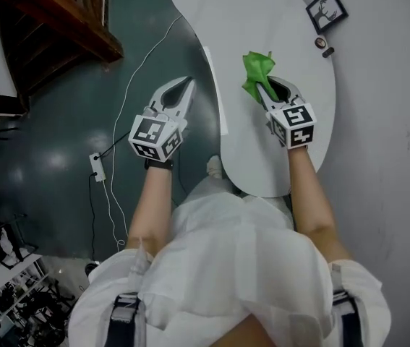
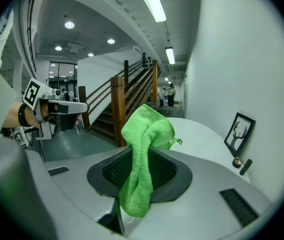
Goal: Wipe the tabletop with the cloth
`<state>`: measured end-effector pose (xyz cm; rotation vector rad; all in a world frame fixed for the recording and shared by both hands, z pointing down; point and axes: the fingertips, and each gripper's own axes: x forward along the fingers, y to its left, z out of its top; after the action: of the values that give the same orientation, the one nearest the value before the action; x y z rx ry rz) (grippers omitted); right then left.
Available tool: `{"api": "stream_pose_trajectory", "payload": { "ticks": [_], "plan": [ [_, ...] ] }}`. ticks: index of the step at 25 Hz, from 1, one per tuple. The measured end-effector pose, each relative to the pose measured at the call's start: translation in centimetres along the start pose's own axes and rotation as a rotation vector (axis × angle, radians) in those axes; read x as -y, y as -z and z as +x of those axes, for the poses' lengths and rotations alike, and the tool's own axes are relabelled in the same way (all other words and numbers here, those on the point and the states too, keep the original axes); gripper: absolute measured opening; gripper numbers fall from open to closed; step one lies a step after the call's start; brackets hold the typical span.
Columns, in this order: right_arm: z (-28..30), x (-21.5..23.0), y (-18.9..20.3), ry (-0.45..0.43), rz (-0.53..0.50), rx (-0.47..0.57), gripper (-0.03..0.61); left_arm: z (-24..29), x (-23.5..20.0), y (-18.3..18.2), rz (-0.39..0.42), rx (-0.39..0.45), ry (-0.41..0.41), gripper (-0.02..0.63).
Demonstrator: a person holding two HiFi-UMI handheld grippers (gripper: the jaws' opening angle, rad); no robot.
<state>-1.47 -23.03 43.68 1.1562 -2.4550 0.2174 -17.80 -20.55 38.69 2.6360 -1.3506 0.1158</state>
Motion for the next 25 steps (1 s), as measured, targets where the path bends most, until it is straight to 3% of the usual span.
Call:
{"api": "stream_pose_trajectory", "payload": {
  "ticks": [6,13,20,25],
  "plan": [
    [8.3,0.1,2.1,-0.089,-0.021,-0.096,0.083,4.0,-1.9,1.9,-0.014,-0.039,-0.014,0.018],
    [16.3,3.3,7.0,-0.136,-0.113,-0.247,0.083,8.5,-4.2,4.0,-0.053,-0.059,-0.123,0.018],
    [20.3,3.5,10.5,-0.186,-0.207,-0.341,0.083,11.3,-4.6,6.4,-0.088,-0.083,-0.161,0.018],
    [20.9,3.1,11.2,-0.219,-0.199,-0.35,0.087,12.0,-4.3,7.6,-0.107,-0.105,-0.159,0.018]
  ]
}}
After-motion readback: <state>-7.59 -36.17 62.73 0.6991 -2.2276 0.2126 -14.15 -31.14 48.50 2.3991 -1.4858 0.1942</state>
